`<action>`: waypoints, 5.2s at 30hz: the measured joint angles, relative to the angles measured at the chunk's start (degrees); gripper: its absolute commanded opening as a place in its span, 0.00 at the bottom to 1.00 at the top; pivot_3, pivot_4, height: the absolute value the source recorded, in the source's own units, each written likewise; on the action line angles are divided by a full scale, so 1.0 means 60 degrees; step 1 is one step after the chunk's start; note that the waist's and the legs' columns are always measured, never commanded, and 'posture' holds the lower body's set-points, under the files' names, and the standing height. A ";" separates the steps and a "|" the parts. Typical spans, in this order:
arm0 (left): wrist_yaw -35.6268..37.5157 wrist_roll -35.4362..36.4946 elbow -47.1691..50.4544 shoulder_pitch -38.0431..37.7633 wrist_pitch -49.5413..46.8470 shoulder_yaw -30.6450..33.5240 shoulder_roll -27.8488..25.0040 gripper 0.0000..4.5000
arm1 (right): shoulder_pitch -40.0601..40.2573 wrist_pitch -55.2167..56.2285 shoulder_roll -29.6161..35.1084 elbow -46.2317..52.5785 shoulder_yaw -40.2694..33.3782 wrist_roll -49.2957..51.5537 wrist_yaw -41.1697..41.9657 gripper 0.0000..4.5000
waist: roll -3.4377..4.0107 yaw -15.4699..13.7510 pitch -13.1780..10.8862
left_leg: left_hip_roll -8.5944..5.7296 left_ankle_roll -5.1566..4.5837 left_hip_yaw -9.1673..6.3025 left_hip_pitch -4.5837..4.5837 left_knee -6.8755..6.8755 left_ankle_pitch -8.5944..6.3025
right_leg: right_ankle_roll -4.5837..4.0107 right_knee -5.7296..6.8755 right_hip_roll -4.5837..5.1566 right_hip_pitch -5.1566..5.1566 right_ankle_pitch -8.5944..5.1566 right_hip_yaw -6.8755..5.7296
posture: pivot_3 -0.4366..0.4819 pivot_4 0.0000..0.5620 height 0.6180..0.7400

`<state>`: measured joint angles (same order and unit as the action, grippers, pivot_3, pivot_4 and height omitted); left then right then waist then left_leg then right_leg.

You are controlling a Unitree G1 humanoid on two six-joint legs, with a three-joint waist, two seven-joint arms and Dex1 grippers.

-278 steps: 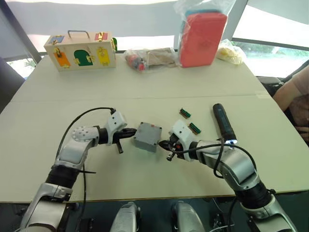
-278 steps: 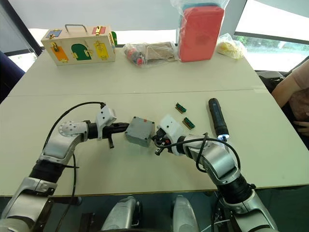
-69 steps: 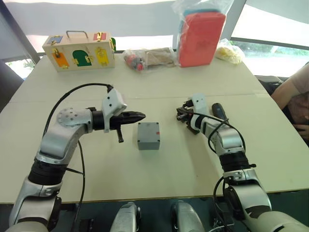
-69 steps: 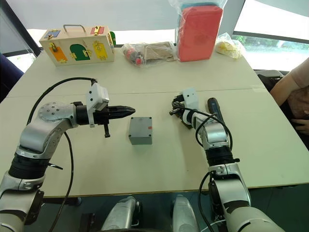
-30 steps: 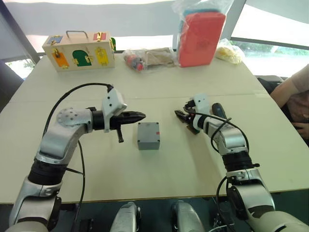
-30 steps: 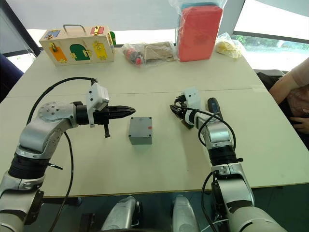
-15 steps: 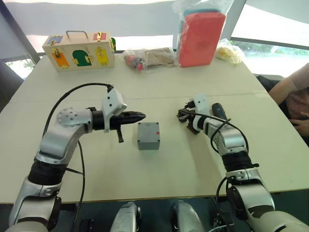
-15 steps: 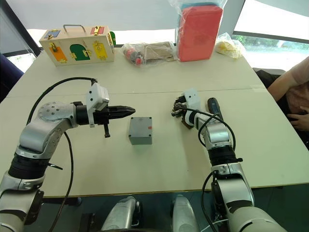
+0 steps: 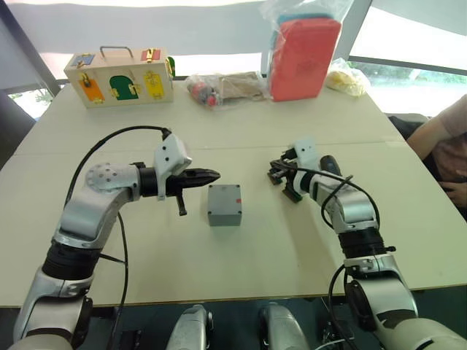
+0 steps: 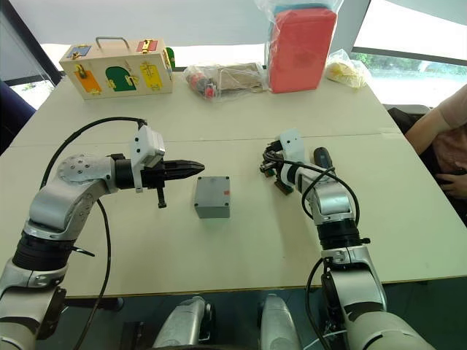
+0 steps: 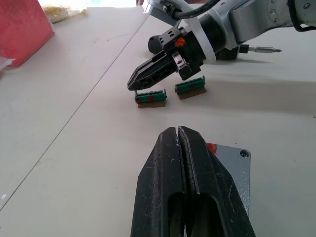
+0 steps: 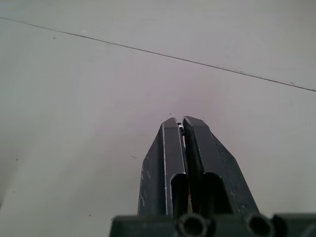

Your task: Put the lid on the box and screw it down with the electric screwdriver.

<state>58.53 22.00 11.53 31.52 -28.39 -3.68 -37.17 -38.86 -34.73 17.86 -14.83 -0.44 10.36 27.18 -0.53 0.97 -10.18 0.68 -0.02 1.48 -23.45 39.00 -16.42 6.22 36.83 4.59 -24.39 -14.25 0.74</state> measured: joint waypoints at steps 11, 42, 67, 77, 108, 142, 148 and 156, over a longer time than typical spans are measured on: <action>0.0121 -0.0003 -0.0043 -0.0003 0.0025 -0.0006 -0.0034 0.00 | 0.0144 -0.2542 0.0724 0.4010 -0.0025 0.1746 0.1269 0.02 | 0.0009 -0.0021 -0.0005 | 0.0003 -0.0002 -0.0004 -0.0002 -0.0002 -0.0001 | 0.0001 0.0000 -0.0002 -0.0003 -0.0001 -0.0001 | 0.48 0.27 0.92; 0.0576 -0.0007 -0.0107 -0.0859 0.0213 0.0010 -0.0779 0.00 | 0.0390 -0.2655 0.0624 0.4147 0.2048 0.1688 0.1346 0.02 | 0.0006 -0.0041 -0.0005 | 0.0002 -0.0002 -0.0003 -0.0003 -0.0001 -0.0001 | 0.0000 -0.0001 0.0000 -0.0005 -0.0002 -0.0002 | 0.48 0.27 0.92; 0.0451 -0.0018 -0.0302 -0.0607 0.0253 -0.0016 -0.0538 0.00 | 0.0496 -0.2489 0.0780 0.4092 0.2049 0.1491 0.1376 0.02 | 0.0005 -0.0030 -0.0005 | 0.0001 -0.0002 -0.0002 -0.0003 -0.0001 -0.0001 | 0.0000 -0.0001 -0.0001 -0.0006 -0.0002 -0.0002 | 0.48 0.27 0.92; 0.0392 -0.0013 -0.0279 -0.0626 0.0247 -0.0016 -0.0524 0.00 | 0.0531 -0.2380 0.0757 0.4086 0.2208 0.1356 0.1434 0.02 | 0.0005 -0.0027 -0.0005 | 0.0001 -0.0002 -0.0002 -0.0003 -0.0001 -0.0001 | 0.0000 -0.0001 -0.0002 -0.0006 -0.0002 -0.0002 | 0.48 0.27 0.92; 0.0373 0.0194 0.0008 -0.0178 0.0237 -0.0212 0.0382 0.00 | -0.0420 -0.7807 0.5242 0.5810 0.0041 0.2350 0.1594 0.99 | 0.0004 -0.0053 -0.0006 | 0.0000 -0.0005 -0.0003 -0.0006 -0.0006 -0.0003 | -0.0002 -0.0022 0.0004 -0.0003 -0.0003 -0.0003 | 0.48 0.27 0.92; 0.0072 0.0173 -0.0172 0.0289 0.0847 -0.0688 0.0909 0.00 | -0.3278 -0.9151 0.5050 -0.1143 0.4143 0.1741 0.2284 0.41 | 0.0002 0.0035 -0.0007 | 0.0006 -0.0022 0.0009 -0.0012 -0.0001 -0.0013 | 0.0002 -0.0057 -0.0008 0.0004 0.0004 0.0002 | 0.48 0.27 0.92; 0.0108 0.0178 -0.0137 0.0293 0.0843 -0.0686 0.0730 0.00 | -0.3335 -0.8913 0.4806 -0.1198 0.3492 0.1695 0.2177 0.41 | 0.0019 0.0010 -0.0018 | 0.0004 -0.0022 0.0013 -0.0015 -0.0001 -0.0013 | 0.0003 -0.0052 -0.0006 -0.0004 0.0004 0.0005 | 0.48 0.27 0.92; 0.0227 0.0175 -0.0179 0.0234 0.0812 -0.0599 0.0179 0.00 | -0.2462 -0.7043 0.3724 0.2269 0.0075 0.2340 0.1749 0.41 | 0.0023 -0.0006 -0.0030 | 0.0006 -0.0022 0.0001 -0.0046 -0.0003 -0.0013 | 0.0005 -0.0053 -0.0012 -0.0027 0.0005 -0.0003 | 0.48 0.27 0.92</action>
<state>59.89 23.05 10.45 32.93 -23.52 -7.27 -36.10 -53.63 -76.98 40.20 -1.21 0.02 24.40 37.67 -0.39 0.94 -10.36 0.72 -0.15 1.49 -23.73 38.98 -16.50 6.26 36.51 4.52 -24.55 -14.22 0.72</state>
